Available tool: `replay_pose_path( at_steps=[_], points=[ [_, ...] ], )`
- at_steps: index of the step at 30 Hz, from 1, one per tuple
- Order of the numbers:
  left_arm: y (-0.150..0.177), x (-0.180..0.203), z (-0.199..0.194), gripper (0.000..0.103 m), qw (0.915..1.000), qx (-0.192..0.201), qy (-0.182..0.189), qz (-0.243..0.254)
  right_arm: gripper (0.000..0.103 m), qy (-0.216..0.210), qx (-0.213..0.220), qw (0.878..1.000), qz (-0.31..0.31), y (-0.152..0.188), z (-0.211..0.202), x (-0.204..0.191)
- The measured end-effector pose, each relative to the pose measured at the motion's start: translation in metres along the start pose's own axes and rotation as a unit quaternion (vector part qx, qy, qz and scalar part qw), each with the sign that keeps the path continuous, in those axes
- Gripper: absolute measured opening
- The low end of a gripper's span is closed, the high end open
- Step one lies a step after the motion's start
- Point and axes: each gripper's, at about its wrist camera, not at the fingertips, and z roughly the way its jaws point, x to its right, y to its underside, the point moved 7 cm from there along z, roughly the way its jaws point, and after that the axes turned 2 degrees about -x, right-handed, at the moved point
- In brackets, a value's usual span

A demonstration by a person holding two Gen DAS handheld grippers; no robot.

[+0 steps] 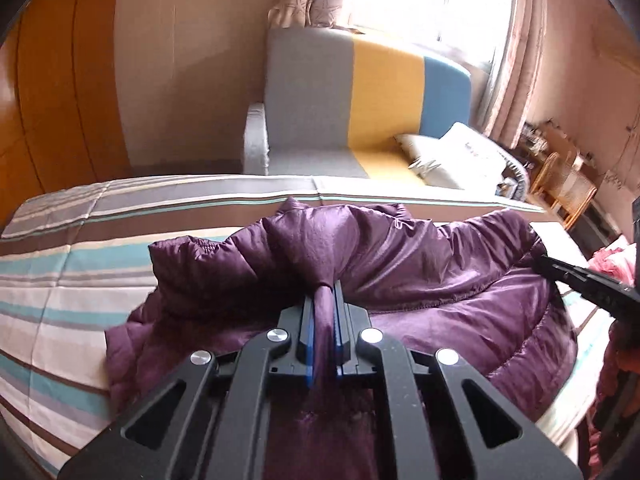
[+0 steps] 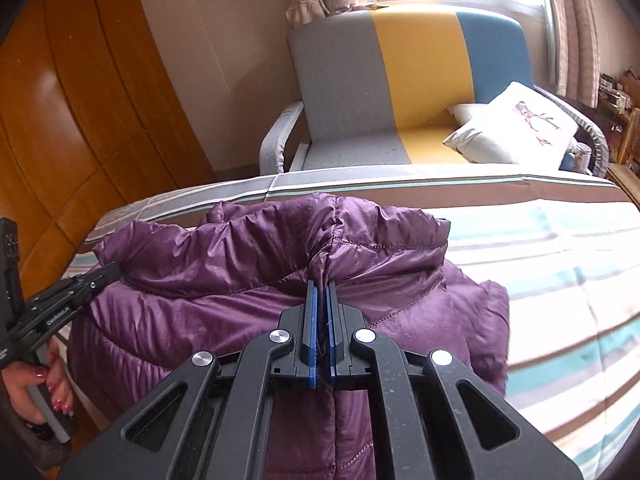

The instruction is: Fold large clothes

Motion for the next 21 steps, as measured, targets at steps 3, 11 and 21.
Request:
replay_pose_path(
  at_steps=[3, 11, 21],
  points=[
    [0.000, -0.003, 0.024, 0.007, 0.9995, -0.020, -0.019, 0.013, 0.004, 0.004, -0.014, 1.000, -0.008, -0.002, 0.019, 0.004],
    [0.011, -0.014, 0.071, 0.011, 0.9975, -0.050, -0.048, 0.014, 0.004, 0.013, -0.042, 0.999, -0.024, 0.005, 0.070, 0.010],
    [0.033, -0.028, 0.101, 0.023, 0.9985, -0.040, -0.033, -0.020, 0.006, 0.004, -0.035, 0.999, 0.005, 0.024, 0.100, 0.027]
  ],
)
